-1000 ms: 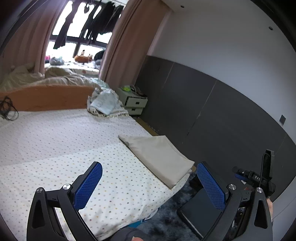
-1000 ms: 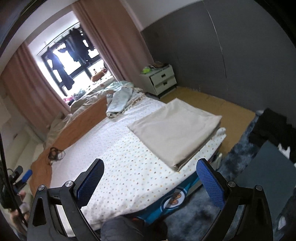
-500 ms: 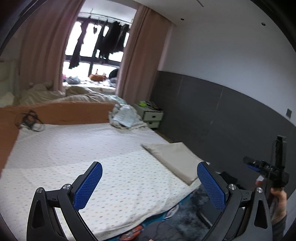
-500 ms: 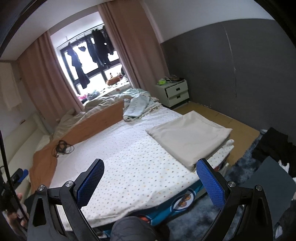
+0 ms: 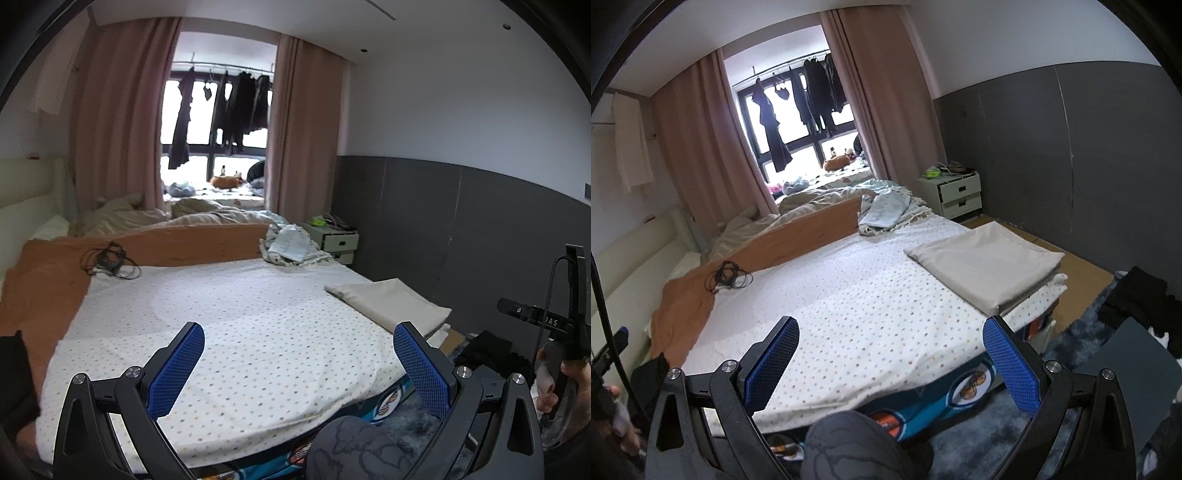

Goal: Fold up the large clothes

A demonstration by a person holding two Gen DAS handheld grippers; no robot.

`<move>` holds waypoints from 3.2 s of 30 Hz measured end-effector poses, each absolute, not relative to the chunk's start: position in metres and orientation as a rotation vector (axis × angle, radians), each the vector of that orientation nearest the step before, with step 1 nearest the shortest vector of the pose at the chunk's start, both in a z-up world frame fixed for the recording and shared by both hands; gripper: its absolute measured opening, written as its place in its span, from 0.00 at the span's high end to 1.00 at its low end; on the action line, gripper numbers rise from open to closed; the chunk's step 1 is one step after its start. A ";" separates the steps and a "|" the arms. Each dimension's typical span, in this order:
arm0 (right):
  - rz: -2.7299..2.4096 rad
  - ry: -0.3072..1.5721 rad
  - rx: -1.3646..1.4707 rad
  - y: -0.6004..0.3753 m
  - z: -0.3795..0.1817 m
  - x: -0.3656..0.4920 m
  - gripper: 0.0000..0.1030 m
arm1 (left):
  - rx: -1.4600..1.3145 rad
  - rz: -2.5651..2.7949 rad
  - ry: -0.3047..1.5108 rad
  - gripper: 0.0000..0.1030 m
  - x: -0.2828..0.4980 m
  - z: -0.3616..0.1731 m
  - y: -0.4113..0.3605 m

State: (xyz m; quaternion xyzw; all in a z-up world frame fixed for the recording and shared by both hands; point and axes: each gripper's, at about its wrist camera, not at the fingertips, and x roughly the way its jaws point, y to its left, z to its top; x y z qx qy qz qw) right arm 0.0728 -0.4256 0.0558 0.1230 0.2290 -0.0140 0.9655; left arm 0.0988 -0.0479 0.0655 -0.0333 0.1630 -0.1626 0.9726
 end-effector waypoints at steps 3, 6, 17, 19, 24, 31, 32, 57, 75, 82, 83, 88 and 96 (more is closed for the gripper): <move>-0.039 0.471 0.234 -0.418 0.048 0.062 0.02 | -0.052 -0.286 0.311 0.01 0.084 0.058 -0.043; -0.043 0.488 0.251 -0.413 0.040 0.053 0.02 | -0.039 -0.243 0.287 0.01 0.071 0.051 -0.038; -0.052 0.477 0.138 -0.377 0.015 0.038 0.02 | -0.026 -0.173 0.242 0.01 0.037 0.028 -0.032; -0.055 0.481 0.101 -0.368 0.008 0.038 0.02 | -0.037 -0.161 0.241 0.01 0.032 0.022 -0.033; -0.026 0.485 0.048 -0.349 -0.011 0.042 0.02 | -0.046 -0.107 0.266 0.01 0.036 0.008 -0.026; -0.013 0.464 0.028 -0.331 -0.030 0.047 0.02 | -0.034 -0.054 0.261 0.01 0.037 -0.004 -0.025; -0.013 0.464 0.038 -0.329 -0.032 0.048 0.02 | -0.035 -0.051 0.263 0.01 0.038 -0.004 -0.024; -0.015 0.465 0.081 -0.329 -0.038 0.045 0.02 | -0.029 -0.067 0.289 0.00 0.030 -0.005 -0.025; -0.012 0.455 0.075 -0.329 -0.037 0.041 0.02 | -0.047 -0.075 0.275 0.00 0.022 -0.006 -0.017; -0.008 0.460 0.074 -0.329 -0.036 0.037 0.02 | -0.063 -0.076 0.278 0.00 0.020 -0.007 -0.016; -0.005 0.464 0.075 -0.330 -0.036 0.037 0.02 | -0.066 -0.076 0.279 0.00 0.019 -0.008 -0.015; 0.006 0.456 0.072 -0.328 -0.035 0.034 0.02 | -0.073 -0.075 0.283 0.00 0.016 -0.009 -0.014; 0.017 0.441 0.058 -0.322 -0.035 0.030 0.02 | -0.074 -0.078 0.280 0.00 0.016 -0.009 -0.013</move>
